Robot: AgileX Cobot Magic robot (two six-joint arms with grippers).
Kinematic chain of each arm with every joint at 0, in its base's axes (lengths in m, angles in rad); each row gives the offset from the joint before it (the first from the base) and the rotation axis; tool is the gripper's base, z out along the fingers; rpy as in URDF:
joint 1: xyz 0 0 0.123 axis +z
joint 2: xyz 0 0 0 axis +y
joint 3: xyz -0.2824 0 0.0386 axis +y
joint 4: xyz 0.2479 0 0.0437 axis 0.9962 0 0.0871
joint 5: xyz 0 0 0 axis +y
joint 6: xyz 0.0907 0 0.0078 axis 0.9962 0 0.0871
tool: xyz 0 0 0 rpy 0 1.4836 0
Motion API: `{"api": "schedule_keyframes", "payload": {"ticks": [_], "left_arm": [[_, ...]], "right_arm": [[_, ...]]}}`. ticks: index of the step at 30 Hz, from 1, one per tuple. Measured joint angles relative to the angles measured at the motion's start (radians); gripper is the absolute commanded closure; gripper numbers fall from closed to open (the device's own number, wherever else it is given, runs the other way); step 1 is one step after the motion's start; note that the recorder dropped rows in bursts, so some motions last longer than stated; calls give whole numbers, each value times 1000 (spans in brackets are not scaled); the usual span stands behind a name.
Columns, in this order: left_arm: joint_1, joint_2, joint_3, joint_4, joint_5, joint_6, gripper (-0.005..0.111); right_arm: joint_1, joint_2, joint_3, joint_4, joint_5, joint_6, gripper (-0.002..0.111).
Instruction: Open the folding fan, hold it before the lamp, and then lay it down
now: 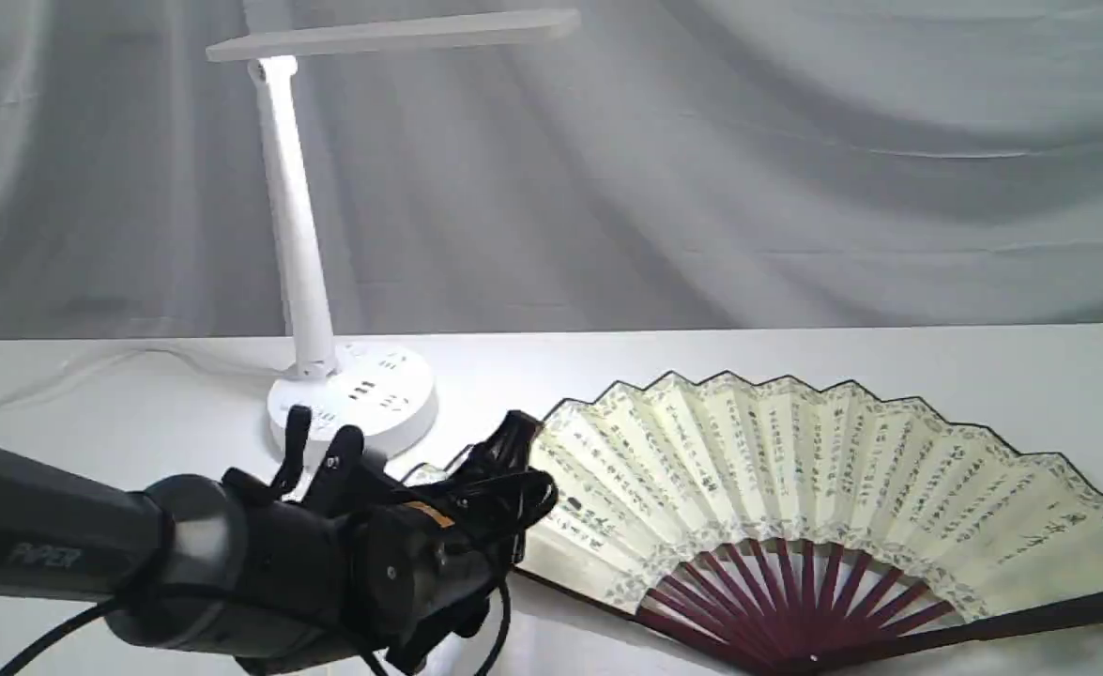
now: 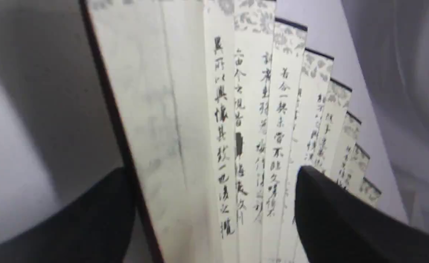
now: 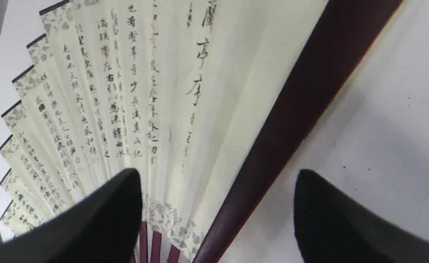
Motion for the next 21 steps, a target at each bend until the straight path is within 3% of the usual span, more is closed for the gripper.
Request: {"api": "schedule_keyframes", "payload": {"ticks": [10, 21], "left_arm": [[61, -74, 0, 0, 279, 206, 45], [113, -205, 0, 27, 480, 474, 49]], "right_arm": [[11, -21, 0, -103, 145, 7, 56], [173, -78, 0, -216, 175, 5, 59]]}}
